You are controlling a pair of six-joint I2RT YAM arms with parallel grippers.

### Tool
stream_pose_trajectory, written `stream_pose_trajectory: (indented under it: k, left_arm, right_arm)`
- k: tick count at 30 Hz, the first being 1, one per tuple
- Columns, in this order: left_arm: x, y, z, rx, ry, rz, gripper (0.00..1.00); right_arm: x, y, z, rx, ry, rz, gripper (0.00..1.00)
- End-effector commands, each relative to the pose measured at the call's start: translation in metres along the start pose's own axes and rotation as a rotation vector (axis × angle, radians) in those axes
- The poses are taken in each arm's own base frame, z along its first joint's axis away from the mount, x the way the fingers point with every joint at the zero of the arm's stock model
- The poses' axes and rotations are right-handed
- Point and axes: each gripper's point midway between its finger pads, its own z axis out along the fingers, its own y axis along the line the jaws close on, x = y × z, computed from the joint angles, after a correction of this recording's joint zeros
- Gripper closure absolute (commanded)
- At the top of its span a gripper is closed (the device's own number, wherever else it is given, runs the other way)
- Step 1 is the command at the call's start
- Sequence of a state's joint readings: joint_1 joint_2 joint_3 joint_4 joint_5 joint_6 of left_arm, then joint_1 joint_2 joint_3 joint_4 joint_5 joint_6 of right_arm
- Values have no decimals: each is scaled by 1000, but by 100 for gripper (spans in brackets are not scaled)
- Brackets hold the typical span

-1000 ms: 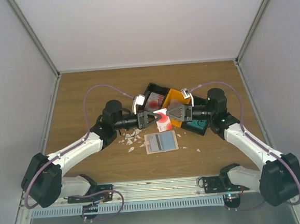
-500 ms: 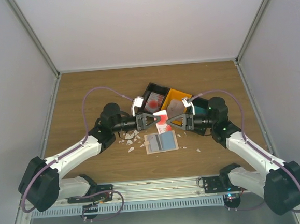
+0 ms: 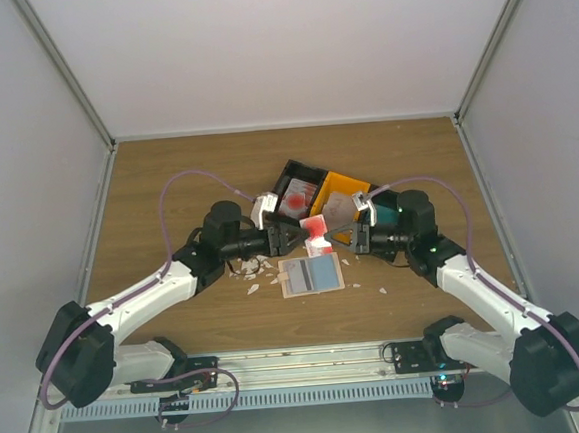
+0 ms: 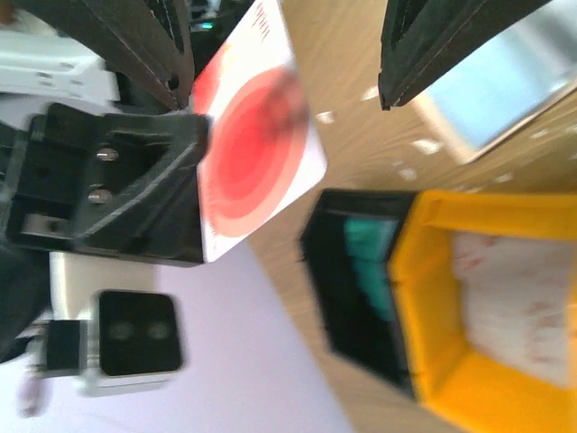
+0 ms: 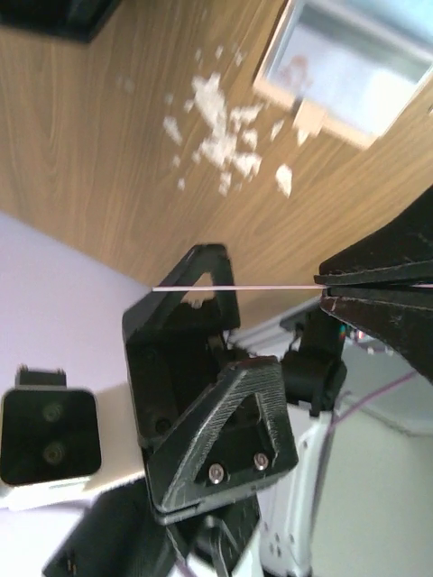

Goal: Put the credit cards into the card holder
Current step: Insert the credit card into the card holder.

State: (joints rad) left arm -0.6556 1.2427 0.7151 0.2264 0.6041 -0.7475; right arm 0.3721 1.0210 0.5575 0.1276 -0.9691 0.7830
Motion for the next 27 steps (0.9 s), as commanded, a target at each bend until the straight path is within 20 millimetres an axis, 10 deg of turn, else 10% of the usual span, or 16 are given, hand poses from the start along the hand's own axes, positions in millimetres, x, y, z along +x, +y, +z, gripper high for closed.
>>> stream_pose_trajectory:
  k: [1, 10, 27]
  left_arm:
    - [19, 64, -4, -300, 28, 33, 41]
    - [81, 129, -9, -527, 137, -90, 50]
    - [150, 154, -3, -630, 255, -235, 46]
  right_arm:
    - [14, -45, -3, 215, 7, 38, 99]
    - [48, -103, 12, 272, 91, 152, 100]
    - [88, -150, 26, 300, 194, 261, 99]
